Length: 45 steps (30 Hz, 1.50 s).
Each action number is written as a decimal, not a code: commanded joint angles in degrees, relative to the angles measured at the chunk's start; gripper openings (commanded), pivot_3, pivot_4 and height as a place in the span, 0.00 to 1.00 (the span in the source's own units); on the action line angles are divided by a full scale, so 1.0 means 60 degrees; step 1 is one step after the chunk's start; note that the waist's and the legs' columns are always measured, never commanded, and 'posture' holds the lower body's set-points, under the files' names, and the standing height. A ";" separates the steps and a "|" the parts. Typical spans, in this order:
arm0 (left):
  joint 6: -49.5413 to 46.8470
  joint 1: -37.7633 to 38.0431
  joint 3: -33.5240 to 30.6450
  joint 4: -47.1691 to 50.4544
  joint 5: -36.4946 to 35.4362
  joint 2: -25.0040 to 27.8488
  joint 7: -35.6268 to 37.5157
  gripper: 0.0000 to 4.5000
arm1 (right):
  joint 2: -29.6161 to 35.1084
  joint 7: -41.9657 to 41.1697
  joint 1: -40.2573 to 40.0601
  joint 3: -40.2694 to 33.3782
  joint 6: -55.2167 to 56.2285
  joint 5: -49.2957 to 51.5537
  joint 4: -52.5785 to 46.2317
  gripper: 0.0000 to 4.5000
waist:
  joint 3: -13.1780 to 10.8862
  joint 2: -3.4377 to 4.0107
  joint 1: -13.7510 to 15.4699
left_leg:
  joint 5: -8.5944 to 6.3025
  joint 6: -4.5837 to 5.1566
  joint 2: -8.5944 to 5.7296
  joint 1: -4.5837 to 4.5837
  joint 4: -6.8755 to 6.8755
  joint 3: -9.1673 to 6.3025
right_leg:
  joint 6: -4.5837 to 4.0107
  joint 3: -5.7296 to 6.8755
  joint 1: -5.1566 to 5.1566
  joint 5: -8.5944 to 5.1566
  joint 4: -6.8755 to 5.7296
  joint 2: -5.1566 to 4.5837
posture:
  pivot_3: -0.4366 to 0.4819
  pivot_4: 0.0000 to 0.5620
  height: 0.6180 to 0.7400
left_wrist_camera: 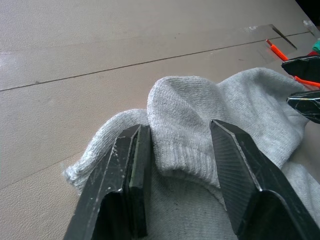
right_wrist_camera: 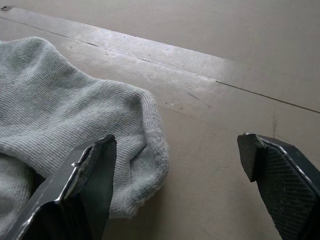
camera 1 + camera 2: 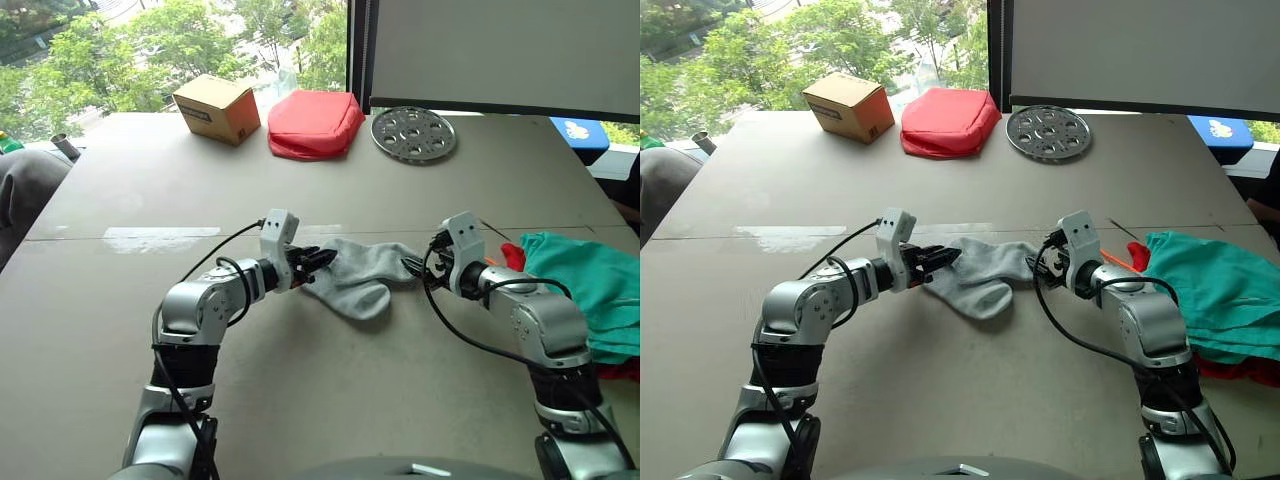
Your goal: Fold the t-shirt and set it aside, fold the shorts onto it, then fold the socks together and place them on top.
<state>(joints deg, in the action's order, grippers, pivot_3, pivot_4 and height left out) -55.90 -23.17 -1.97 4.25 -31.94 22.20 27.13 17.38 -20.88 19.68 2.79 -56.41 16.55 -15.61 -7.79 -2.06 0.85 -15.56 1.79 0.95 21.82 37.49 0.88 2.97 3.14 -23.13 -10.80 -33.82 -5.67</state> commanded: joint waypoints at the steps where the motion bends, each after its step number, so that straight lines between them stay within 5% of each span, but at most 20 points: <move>1: 0.0241 -0.0151 0.0071 0.0037 0.0039 -0.0081 0.0190 0.12 | 0.0046 -0.0133 0.0142 -0.0005 -0.0007 0.0144 -0.0102 0.53 | 0.0000 0.0000 -0.0003 | 0.0000 0.0000 0.0000 0.0000 0.0000 0.0000 | 0.0000 0.0000 0.0000 0.0000 0.0000 0.0000 | 0.48 0.27 0.99; 3: 0.0354 -0.0147 -0.0024 0.0065 0.0006 0.0002 0.0369 0.00 | 0.0071 -0.0278 0.0093 0.0103 0.0252 0.0169 -0.0199 0.32 | -0.0003 0.0005 -0.0009 | 0.0000 0.0000 0.0000 0.0001 -0.0001 -0.0001 | 0.0001 0.0000 0.0000 0.0001 0.0000 0.0002 | 0.48 0.27 0.99; 6: 0.0599 -0.0169 -0.0234 0.0050 0.0010 0.0213 0.0626 0.00 | 0.0124 -0.0540 0.0134 0.0216 0.0856 0.0169 -0.0427 0.01 | -0.0003 0.0004 -0.0015 | 0.0000 0.0001 0.0001 -0.0001 0.0000 0.0002 | 0.0002 -0.0003 0.0000 0.0000 0.0000 0.0002 | 0.48 0.27 0.99; 15: -0.1042 -0.1249 -0.2378 -0.0475 -0.2001 0.1284 0.1547 0.00 | -0.0563 -0.0410 0.0628 -0.1192 -0.1399 0.2589 -0.2327 0.01 | -0.0007 0.0007 -0.0017 | 0.0000 0.0001 0.0010 0.0003 0.0000 -0.0034 | 0.0037 -0.0004 -0.0002 0.0020 0.0000 0.0015 | 0.48 0.27 0.99; 20: -0.1545 -0.1547 -0.2064 -0.1313 -0.1918 0.2043 0.1971 0.00 | -0.0943 -0.0092 0.0623 -0.1441 -0.1923 0.3295 -0.2550 0.01 | -0.0011 0.0014 -0.0029 | 0.0000 0.0001 0.0010 -0.0001 -0.0003 -0.0048 | 0.0041 -0.0006 -0.0001 0.0019 -0.0003 0.0022 | 0.48 0.27 0.99; 30: -0.0307 -0.0620 -0.1202 -0.1364 -0.0610 0.0808 0.0842 0.00 | -0.0680 0.0281 0.0443 -0.0660 -0.1022 0.2391 -0.1284 0.01 | -0.0007 0.0007 -0.0110 | 0.0007 -0.0012 -0.0002 0.0006 -0.0006 -0.0017 | 0.0038 -0.0029 -0.0002 0.0021 -0.0003 0.0031 | 0.48 0.27 0.99; 33: 0.0226 -0.0226 -0.1667 -0.0958 -0.0801 0.0743 0.0950 0.00 | -0.0900 0.0335 0.0587 -0.0620 -0.0829 0.2369 -0.0979 0.01 | -0.0007 0.0008 -0.0194 | 0.0007 -0.0012 0.0007 -0.0009 -0.0015 -0.0006 | 0.0033 -0.0052 -0.0003 0.0019 -0.0003 0.0037 | 0.48 0.27 0.99; 43: -0.0221 -0.0179 -0.2713 -0.0452 -0.1518 0.1320 0.1032 0.92 | -0.1195 0.0280 0.0710 -0.0579 -0.0682 0.2516 -0.0844 0.00 | -0.0009 0.0011 -0.0194 | 0.0007 -0.0011 0.0007 -0.0006 -0.0014 -0.0049 | 0.0035 -0.0053 -0.0004 0.0020 -0.0001 0.0042 | 0.48 0.27 0.99; 45: -0.0748 -0.0026 -0.2858 -0.0130 -0.2017 0.1340 0.1129 0.98 | -0.1217 0.0272 0.0723 -0.0539 -0.0650 0.2487 -0.0786 0.00 | -0.0010 0.0011 -0.0209 | 0.0007 -0.0011 0.0007 -0.0005 -0.0014 -0.0049 | 0.0035 -0.0055 -0.0004 0.0020 0.0000 0.0042 | 0.48 0.27 0.99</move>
<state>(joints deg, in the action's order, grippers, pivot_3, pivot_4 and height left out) -58.21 -23.83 -17.62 -0.29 -40.83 29.67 33.28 10.24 -18.84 22.76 -0.46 -61.83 30.83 -19.53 -7.85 -2.00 -0.40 -15.52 1.73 0.99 21.79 37.40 0.56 3.18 2.81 -23.15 -10.68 -33.83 -5.42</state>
